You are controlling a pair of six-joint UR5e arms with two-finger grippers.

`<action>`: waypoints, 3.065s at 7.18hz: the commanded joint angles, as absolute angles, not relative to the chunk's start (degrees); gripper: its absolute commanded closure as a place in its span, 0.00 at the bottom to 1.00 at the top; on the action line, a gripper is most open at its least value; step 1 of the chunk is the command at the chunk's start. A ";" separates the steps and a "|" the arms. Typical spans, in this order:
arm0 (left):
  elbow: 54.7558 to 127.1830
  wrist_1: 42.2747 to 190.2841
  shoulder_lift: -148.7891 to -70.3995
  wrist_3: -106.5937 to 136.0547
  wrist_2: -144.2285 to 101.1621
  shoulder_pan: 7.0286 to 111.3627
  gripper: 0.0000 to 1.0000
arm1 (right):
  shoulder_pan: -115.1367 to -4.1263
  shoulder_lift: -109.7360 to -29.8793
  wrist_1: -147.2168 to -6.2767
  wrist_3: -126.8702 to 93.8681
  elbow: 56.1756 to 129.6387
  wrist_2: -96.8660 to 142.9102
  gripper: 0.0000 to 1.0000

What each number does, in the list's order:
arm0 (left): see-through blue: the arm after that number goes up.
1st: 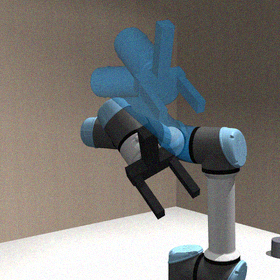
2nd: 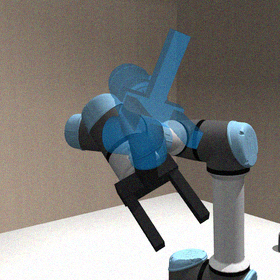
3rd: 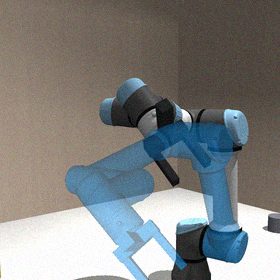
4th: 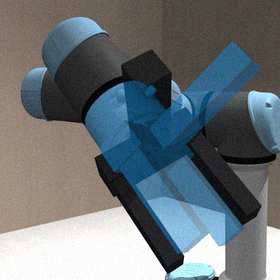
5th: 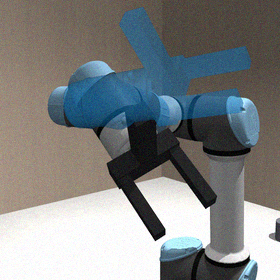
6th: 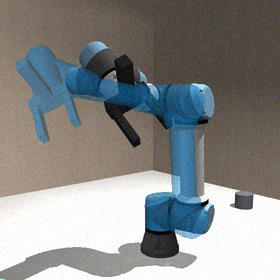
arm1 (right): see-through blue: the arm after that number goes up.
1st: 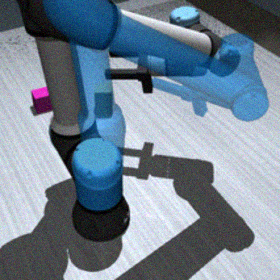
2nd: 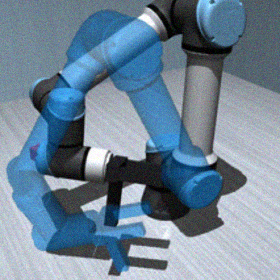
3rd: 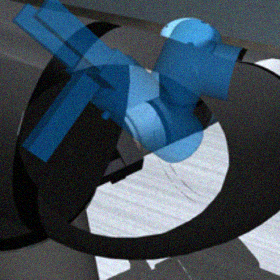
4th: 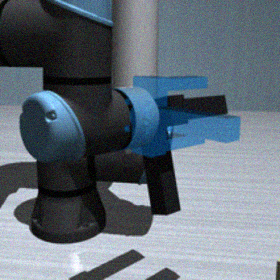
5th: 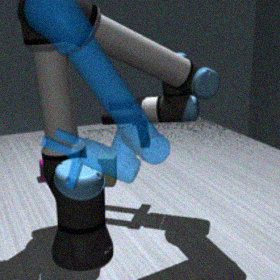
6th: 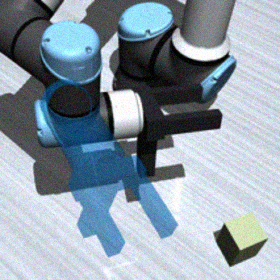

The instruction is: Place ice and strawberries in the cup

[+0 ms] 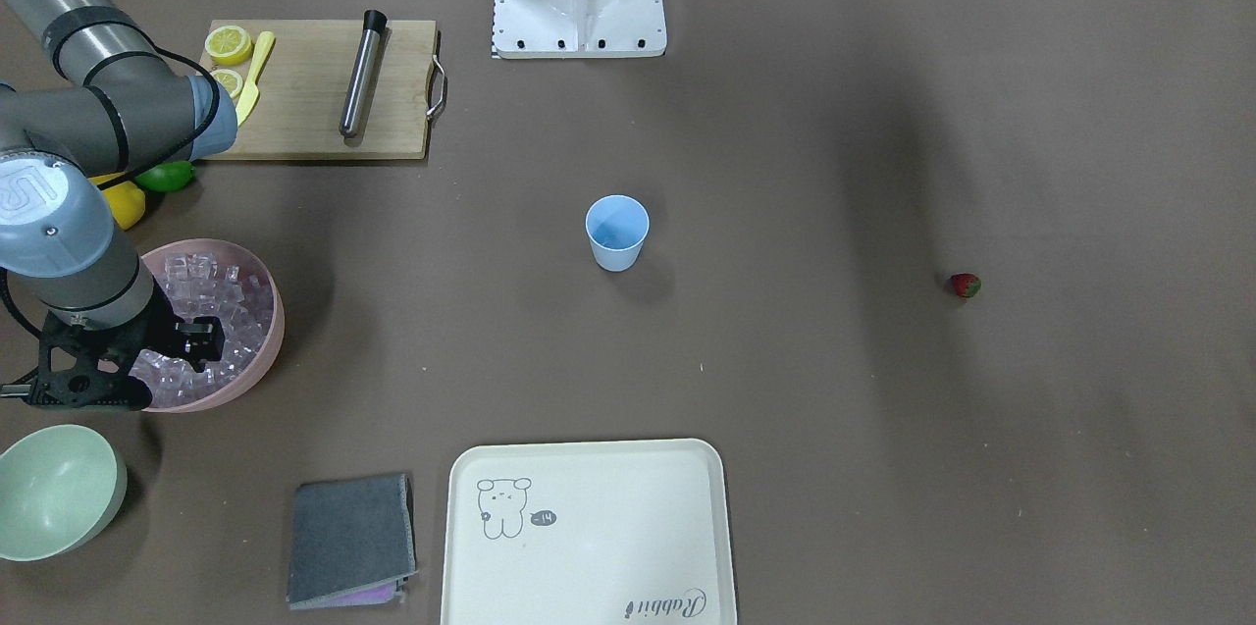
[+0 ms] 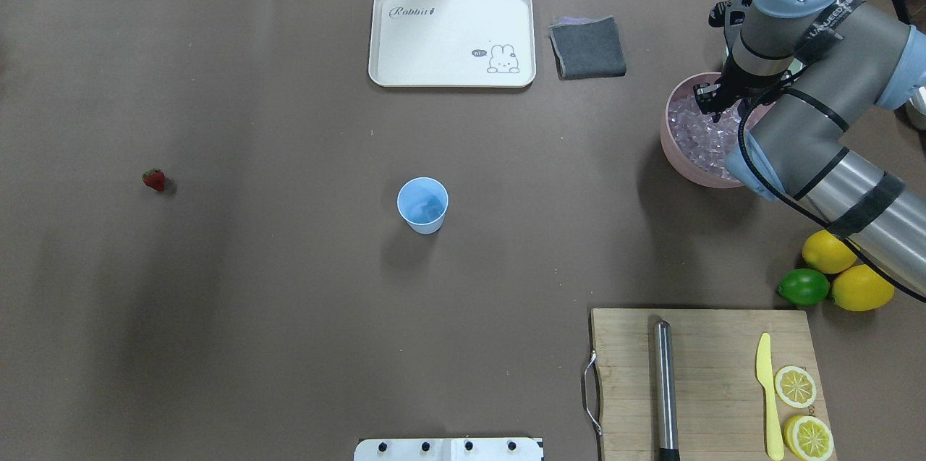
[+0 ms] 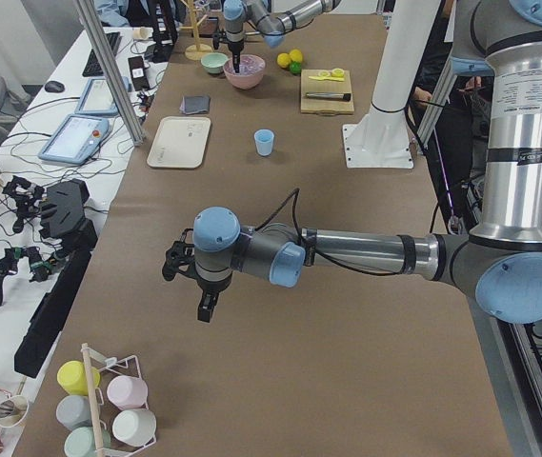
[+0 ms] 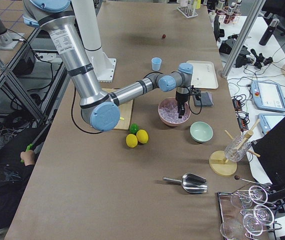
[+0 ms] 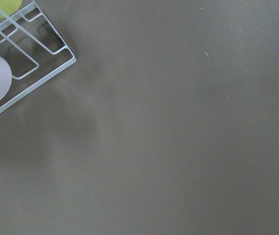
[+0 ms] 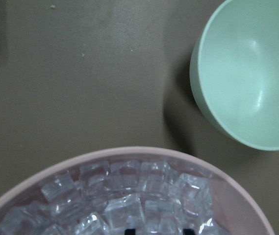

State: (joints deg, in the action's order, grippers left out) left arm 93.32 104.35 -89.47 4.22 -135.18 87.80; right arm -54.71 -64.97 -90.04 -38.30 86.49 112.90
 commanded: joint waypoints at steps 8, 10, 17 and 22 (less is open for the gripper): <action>93.34 104.41 -89.91 4.31 -135.18 87.80 0.02 | -58.45 -64.86 -90.62 -38.75 96.21 127.23 1.00; 93.52 104.50 -89.91 4.31 -135.18 87.80 0.02 | -56.79 -61.55 -89.91 -49.68 99.31 132.61 1.00; 92.99 104.41 -90.09 4.22 -135.09 87.72 0.02 | -35.79 -44.66 -75.59 -83.84 90.45 119.01 1.00; 91.32 104.33 -91.14 4.13 -135.00 87.80 0.02 | -32.79 -43.68 -75.59 -83.94 88.16 116.98 1.00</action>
State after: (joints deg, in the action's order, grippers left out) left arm 91.77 104.39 -90.66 4.14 -135.07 87.80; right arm -33.46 -43.72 -75.59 -83.93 88.79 117.24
